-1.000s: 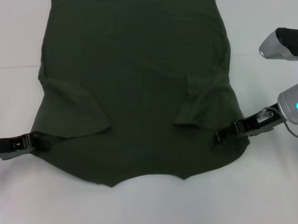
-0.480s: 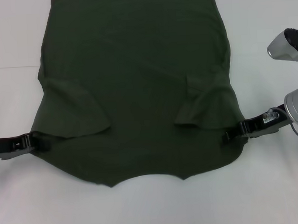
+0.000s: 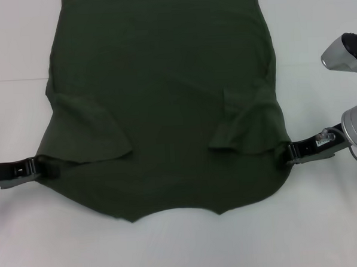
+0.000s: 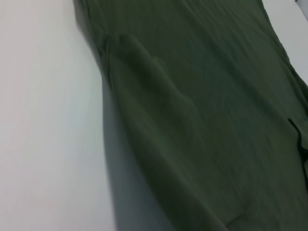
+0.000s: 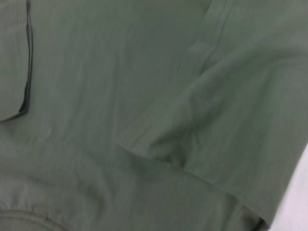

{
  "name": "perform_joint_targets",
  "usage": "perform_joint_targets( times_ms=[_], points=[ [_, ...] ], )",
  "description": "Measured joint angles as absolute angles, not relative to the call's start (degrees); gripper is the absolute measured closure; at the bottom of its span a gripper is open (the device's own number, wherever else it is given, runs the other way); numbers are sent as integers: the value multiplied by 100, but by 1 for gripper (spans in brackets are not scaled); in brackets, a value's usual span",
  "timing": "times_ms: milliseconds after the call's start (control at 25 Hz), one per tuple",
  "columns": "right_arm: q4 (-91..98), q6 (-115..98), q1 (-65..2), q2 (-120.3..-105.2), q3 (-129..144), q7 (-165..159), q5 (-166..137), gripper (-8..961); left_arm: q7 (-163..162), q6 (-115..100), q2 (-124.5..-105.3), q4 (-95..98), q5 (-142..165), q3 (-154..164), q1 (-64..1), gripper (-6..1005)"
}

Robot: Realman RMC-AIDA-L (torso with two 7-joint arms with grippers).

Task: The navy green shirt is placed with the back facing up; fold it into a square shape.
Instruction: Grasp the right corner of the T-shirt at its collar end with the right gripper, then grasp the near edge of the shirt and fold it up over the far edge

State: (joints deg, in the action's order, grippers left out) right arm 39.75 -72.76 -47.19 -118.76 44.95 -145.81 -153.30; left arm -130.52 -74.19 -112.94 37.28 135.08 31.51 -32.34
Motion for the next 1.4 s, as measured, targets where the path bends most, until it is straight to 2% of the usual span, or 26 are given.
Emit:
perform_joint_targets(
  times_ms=[120, 320, 680, 840, 1120, 1400],
  points=[
    [3978, -7294, -4720, -11870, 4510, -14567, -15343, 662, -13051, -7424, -11294, 3728, 13508, 3147, -3234, 910],
    [3992, -7507, -4709, -11845, 4508, -14438, -15334, 886, -13051, -7565, -11283, 3734, 13511, 3142, -3240, 908],
    [4302, -9086, -4435, -11767, 4456, -13798, -15281, 890, -13193, -9298, -10968, 3736, 13631, 3091, -3060, 905],
    [4318, -9916, -4289, -11757, 4475, -13364, -15239, 891, -13303, -10228, -10900, 3748, 14013, 3029, -2998, 903],
    [4295, -11024, -4070, -11717, 4514, -12662, -15264, 891, -13230, -11205, -10919, 3680, 14546, 3063, -2954, 900],
    [4203, -11168, -3948, -11730, 4816, -12414, -15281, 890, -13154, -11624, -10966, 3410, 14897, 3131, -2867, 897]
  ],
)
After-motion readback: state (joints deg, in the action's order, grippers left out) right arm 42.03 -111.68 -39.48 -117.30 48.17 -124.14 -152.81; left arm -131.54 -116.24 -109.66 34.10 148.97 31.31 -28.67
